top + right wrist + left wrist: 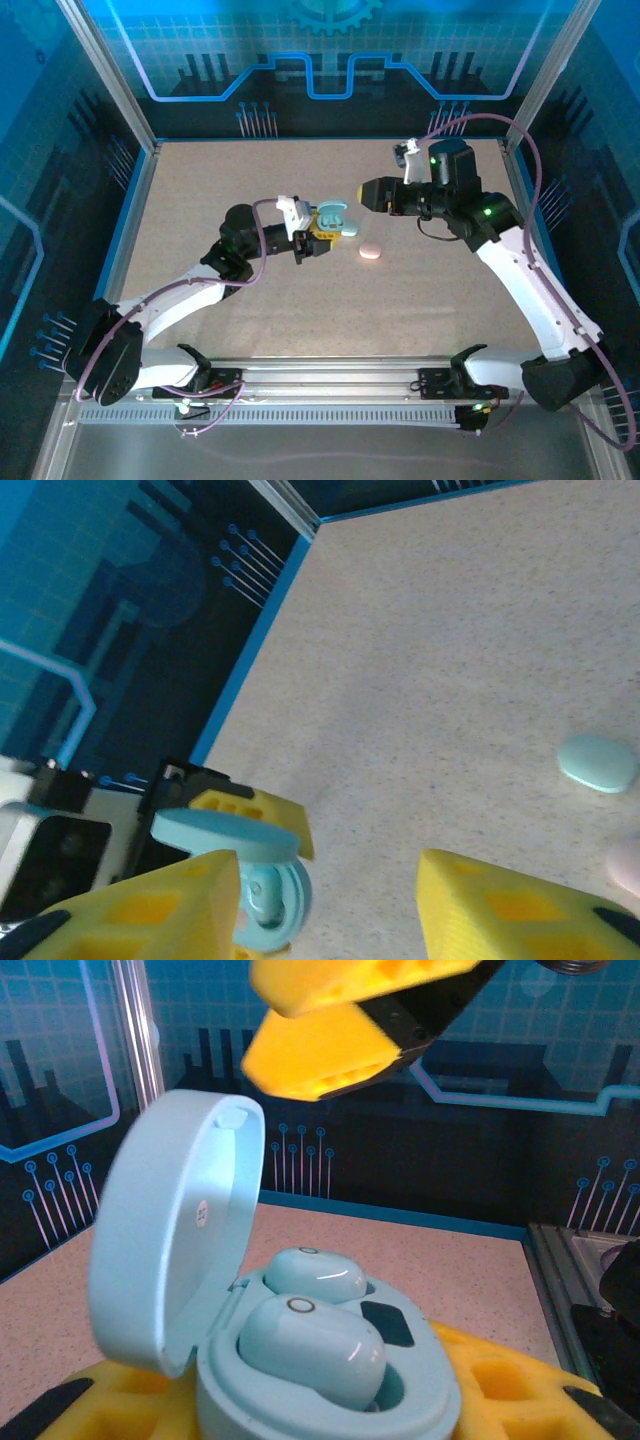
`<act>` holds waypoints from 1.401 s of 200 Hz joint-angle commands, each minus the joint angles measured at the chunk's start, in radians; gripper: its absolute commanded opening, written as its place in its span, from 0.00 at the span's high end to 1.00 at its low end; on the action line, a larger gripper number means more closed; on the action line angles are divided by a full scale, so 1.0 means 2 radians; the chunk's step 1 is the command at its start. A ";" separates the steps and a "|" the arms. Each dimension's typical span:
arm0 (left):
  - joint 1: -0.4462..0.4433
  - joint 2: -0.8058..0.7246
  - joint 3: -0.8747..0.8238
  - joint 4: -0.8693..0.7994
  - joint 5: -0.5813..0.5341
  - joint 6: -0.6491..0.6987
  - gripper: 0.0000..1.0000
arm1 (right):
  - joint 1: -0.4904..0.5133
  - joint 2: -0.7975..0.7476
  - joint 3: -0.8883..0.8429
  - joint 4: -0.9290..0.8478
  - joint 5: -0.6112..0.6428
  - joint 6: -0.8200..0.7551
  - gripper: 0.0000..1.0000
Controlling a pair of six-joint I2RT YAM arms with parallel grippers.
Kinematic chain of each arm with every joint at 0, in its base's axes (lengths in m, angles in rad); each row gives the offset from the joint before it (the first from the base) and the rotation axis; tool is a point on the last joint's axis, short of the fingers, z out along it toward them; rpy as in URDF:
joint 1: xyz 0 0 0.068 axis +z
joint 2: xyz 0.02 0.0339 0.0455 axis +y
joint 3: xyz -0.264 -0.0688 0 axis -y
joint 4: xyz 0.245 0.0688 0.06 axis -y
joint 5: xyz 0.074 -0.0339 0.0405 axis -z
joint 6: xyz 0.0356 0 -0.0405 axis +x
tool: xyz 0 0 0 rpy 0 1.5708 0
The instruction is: Insert wireless bluetooth earbuds into charging case
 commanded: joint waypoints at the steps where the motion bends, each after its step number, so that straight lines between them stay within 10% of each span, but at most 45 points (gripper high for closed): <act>1: -0.008 0.002 0.015 0.020 0.015 0.006 0.66 | -0.004 0.025 0.017 0.029 -0.040 0.028 0.43; 280: -0.015 0.011 0.026 0.034 0.006 0.001 0.66 | 0.007 0.054 -0.017 -0.011 -0.195 0.004 0.36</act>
